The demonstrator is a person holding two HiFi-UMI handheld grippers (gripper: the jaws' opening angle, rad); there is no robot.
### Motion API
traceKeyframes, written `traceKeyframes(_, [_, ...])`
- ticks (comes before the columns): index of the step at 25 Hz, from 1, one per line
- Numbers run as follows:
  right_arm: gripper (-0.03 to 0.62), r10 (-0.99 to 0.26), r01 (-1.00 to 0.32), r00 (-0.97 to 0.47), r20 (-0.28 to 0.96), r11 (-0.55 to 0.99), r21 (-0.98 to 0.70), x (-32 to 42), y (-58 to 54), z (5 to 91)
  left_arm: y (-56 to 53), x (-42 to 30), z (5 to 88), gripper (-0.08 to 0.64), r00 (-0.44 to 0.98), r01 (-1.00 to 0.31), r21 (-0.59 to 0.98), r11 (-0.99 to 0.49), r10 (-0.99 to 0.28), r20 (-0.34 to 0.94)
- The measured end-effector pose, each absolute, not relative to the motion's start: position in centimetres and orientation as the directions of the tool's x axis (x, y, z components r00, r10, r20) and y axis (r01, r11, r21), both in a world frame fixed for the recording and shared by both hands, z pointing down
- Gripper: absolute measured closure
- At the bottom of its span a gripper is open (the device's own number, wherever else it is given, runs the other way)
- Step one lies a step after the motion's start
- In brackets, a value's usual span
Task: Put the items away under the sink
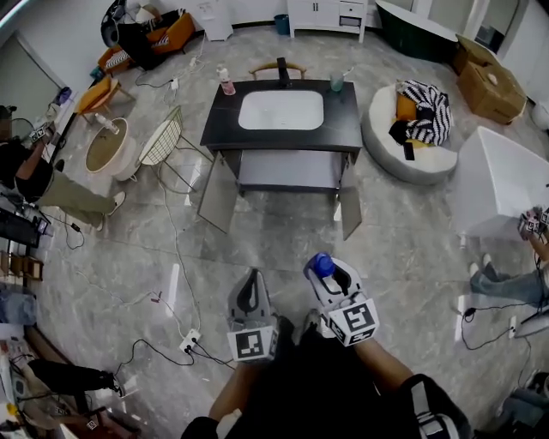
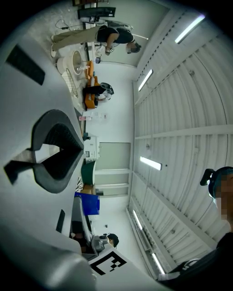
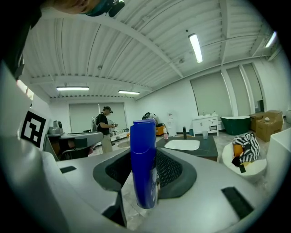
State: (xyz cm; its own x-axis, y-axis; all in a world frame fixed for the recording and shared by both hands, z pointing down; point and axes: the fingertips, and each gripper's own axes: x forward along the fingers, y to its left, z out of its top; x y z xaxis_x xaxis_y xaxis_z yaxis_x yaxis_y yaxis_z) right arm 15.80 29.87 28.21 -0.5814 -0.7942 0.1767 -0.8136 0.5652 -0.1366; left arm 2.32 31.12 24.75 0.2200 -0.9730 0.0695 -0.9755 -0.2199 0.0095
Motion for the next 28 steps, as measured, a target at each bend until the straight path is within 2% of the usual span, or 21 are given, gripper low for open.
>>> traceKeyframes(8, [0.440, -0.758, -0.784, -0.618, 0.209, 0.613, -0.099, 13.1, 24.5, 30.2, 25.4, 0.4, 26.4, 0.546, 0.194, -0.981, 0.013, -0.193, -0.977, 0.089])
traceKeyframes(21, [0.440, -0.765, -0.782, -0.614, 0.193, 0.622, -0.023, 5.7, 6.6, 31.7, 8.7, -7.3, 27.4, 0.546, 0.216, -0.976, 0.048, -0.213, -0.973, 0.082])
traceKeyframes(28, [0.440, -0.760, -0.783, -0.616, 0.205, 0.620, -0.053, 4.0, -0.7, 33.4, 3.0, -8.4, 28.5, 0.546, 0.192, -0.980, 0.074, -0.185, -0.976, 0.102])
